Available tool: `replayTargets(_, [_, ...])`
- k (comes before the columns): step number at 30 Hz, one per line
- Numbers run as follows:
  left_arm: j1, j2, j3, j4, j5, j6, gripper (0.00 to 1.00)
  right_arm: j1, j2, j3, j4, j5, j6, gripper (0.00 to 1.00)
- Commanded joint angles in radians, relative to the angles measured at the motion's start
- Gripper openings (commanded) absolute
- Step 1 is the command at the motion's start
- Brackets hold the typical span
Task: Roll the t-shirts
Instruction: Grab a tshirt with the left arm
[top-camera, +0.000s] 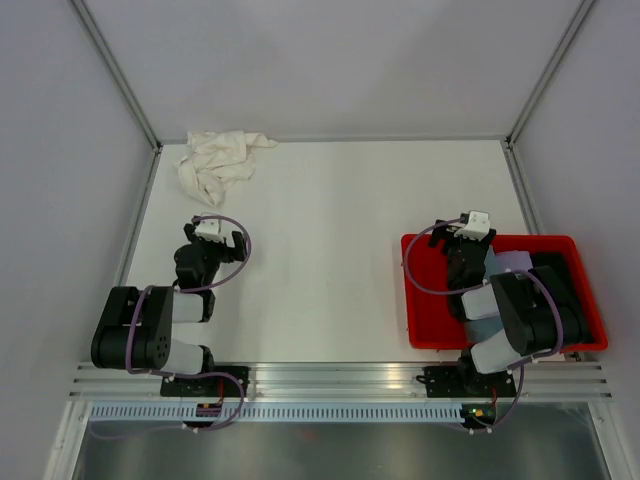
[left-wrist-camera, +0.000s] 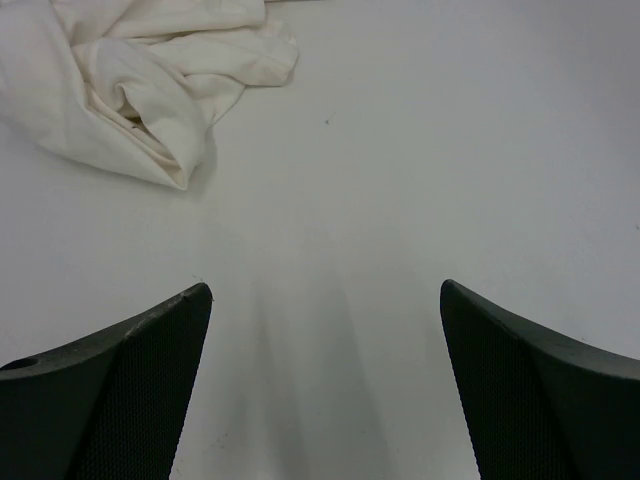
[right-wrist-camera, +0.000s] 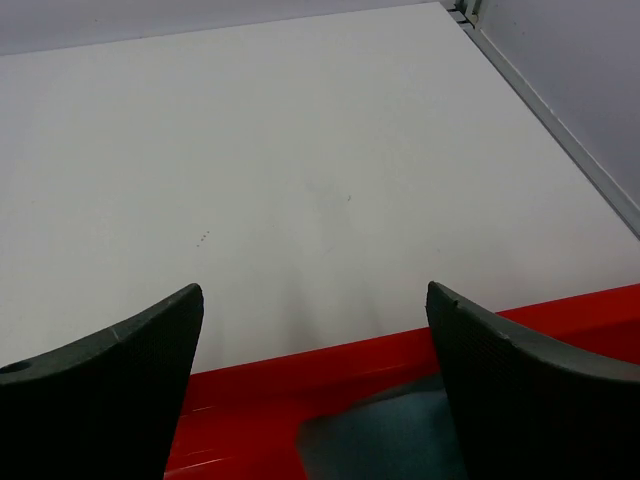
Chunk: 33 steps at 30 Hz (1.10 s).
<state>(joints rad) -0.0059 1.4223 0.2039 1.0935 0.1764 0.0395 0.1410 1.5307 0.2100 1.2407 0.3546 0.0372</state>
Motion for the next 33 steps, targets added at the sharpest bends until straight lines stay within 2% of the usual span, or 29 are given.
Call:
replayTargets(1, [0.004,0.007,0.017,0.032,0.000,-0.027,1.00,-0.001,-0.035,0.005,-0.022,-0.005,0.016,0.98])
replayTargets(5, [0.003,0.007,0.017,0.031,0.001,-0.027,1.00,-0.001,-0.176,0.138,-0.340,0.021,0.024,0.98])
replayTargets(6, [0.004,0.009,0.019,0.029,0.000,-0.027,1.00,-0.001,-0.202,0.166,-0.472,0.018,0.039,0.98])
replayTargets(10, [0.003,0.006,0.022,0.028,-0.002,-0.029,1.00,-0.001,-0.311,0.293,-0.700,-0.065,0.061,0.98])
replayTargets(11, [0.003,0.000,0.035,-0.034,-0.003,-0.029,1.00,-0.001,-0.319,0.349,-0.743,-0.068,0.076,0.98])
replayTargets(12, [0.003,-0.040,0.096,-0.097,0.014,-0.023,1.00,-0.001,-0.323,0.386,-0.859,-0.068,0.079,0.98])
replayTargets(13, [0.003,-0.069,0.170,-0.260,0.034,-0.015,1.00,-0.001,-0.320,0.469,-0.921,-0.068,0.085,0.98])
replayTargets(14, [0.003,-0.086,0.359,-0.570,0.052,-0.004,1.00,-0.001,-0.316,0.512,-1.036,-0.068,0.095,0.98])
replayTargets(15, [0.003,-0.077,0.450,-0.710,0.016,-0.022,1.00,-0.001,-0.310,0.552,-1.087,-0.066,0.101,0.98])
replayTargets(17, [0.004,-0.034,0.602,-0.864,-0.055,-0.029,1.00,-0.001,-0.297,0.650,-1.171,-0.074,0.116,0.98])
replayTargets(18, [0.003,0.031,0.734,-0.974,-0.061,-0.015,1.00,0.000,-0.296,0.673,-1.226,-0.078,0.134,0.98])
replayTargets(20, [-0.003,0.137,0.872,-1.087,-0.115,0.029,1.00,0.005,-0.294,0.728,-1.274,-0.103,0.148,0.98])
replayTargets(21, [-0.006,0.194,1.029,-1.227,-0.139,0.055,1.00,0.009,-0.293,0.747,-1.319,-0.101,0.153,0.98])
replayTargets(22, [-0.006,0.334,1.116,-1.309,-0.161,0.062,1.00,0.029,-0.287,0.781,-1.340,-0.085,0.155,0.98])
replayTargets(23, [-0.006,0.401,1.200,-1.374,-0.205,0.068,1.00,0.043,-0.284,0.795,-1.380,-0.074,0.155,0.98])
replayTargets(24, [-0.005,0.477,1.347,-1.471,-0.210,0.080,1.00,0.058,-0.276,0.807,-1.394,-0.062,0.148,0.98])
replayTargets(26, [-0.006,0.662,1.527,-1.523,-0.297,0.086,1.00,0.113,-0.268,0.828,-1.422,-0.037,0.145,0.98])
replayTargets(28, [-0.006,0.786,1.618,-1.566,-0.395,0.097,1.00,0.167,-0.264,0.838,-1.434,-0.036,0.135,0.98])
replayTargets(29, [-0.006,0.809,1.644,-1.564,-0.466,0.109,1.00,0.184,-0.262,0.838,-1.437,-0.032,0.135,0.98])
replayTargets(33, [0.001,0.871,1.658,-1.569,-0.525,0.177,1.00,0.244,-0.261,0.825,-1.445,-0.040,0.142,0.98])
